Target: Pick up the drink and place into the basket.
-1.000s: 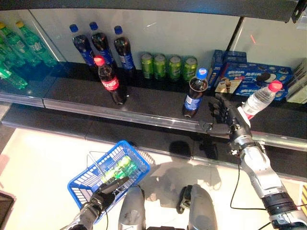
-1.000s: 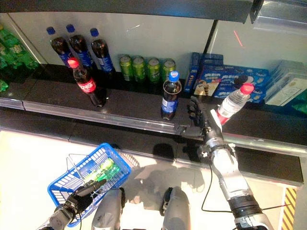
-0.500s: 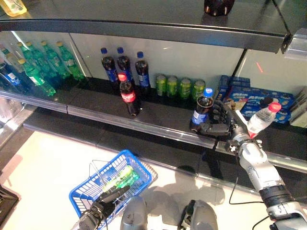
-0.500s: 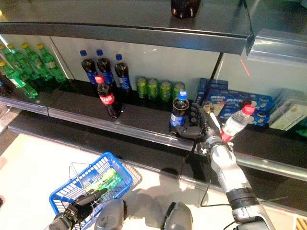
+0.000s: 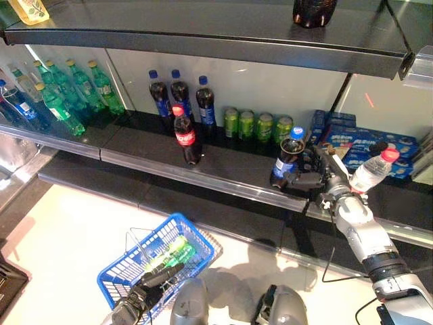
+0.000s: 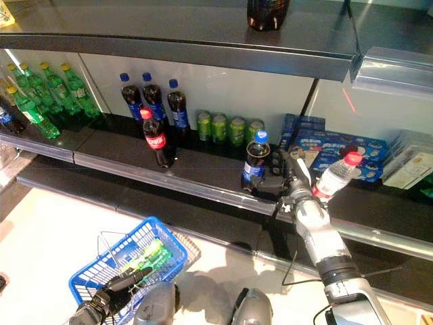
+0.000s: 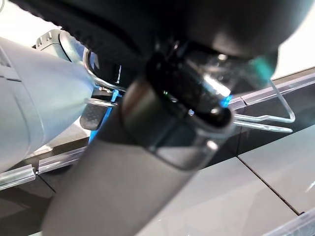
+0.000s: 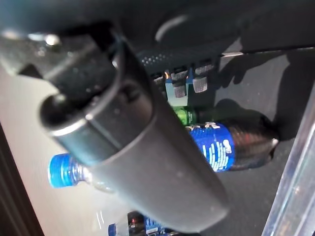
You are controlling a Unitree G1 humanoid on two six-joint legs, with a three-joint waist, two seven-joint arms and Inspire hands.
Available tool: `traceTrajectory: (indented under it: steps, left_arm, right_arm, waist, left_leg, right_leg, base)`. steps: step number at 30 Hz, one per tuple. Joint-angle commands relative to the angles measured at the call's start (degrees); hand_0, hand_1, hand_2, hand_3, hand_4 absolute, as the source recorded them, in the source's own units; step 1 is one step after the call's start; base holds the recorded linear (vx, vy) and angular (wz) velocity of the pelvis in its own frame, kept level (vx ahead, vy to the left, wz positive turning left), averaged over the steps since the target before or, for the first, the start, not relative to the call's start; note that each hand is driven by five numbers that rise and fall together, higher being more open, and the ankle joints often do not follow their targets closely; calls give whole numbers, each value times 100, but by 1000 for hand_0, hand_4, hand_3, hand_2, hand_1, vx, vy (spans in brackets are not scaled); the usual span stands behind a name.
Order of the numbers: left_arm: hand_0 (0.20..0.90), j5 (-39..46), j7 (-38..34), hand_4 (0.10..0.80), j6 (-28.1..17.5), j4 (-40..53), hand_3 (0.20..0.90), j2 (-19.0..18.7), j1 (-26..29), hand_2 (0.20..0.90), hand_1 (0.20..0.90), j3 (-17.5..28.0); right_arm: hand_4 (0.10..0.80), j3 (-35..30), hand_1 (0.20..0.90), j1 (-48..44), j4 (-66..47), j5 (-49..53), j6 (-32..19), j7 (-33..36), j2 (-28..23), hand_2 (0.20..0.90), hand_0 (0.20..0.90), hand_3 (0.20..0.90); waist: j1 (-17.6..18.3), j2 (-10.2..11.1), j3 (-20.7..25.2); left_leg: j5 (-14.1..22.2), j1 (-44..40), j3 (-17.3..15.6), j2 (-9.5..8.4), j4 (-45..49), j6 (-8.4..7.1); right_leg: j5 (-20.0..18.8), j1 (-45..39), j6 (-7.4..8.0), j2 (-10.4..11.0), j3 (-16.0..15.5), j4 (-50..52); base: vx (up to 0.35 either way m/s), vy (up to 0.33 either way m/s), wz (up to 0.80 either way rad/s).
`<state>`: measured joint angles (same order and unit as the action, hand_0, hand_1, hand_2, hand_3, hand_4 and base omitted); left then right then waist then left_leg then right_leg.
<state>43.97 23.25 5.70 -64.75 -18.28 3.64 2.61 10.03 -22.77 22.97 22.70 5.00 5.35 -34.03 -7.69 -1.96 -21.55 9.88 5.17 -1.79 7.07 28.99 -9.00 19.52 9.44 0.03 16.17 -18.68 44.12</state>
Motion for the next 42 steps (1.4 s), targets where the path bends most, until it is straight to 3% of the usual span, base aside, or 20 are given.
traceTrajectory:
  steps: [1, 42]
  left_arm:
    - [300, -791, 721, 100, 122, 183, 200, -81, -1006, 300, 300, -1195]
    - [300, -275, 680, 100, 79, 303, 200, -228, -400, 300, 300, -1832]
  right_arm:
    - [800, -167, 900, -1049, 273, 186, -326, 226, 23, 900, 900, 900]
    - [800, 456, 900, -2696, 1356, 721, -294, 96, 168, 900, 900, 900]
  waist:
    - [-196, 74, 574]
    - [-400, 1, 175]
  left_leg:
    - [-1069, 608, -311, -197, 206, 532]
    - [-688, 1091, -292, -353, 556, 635]
  right_leg:
    - [-1300, -22, 299, -94, 174, -730]
    - [-1163, 597, 241, -17, 112, -310]
  base:
    - [0, 0, 0]
    - [-27, 0, 3]
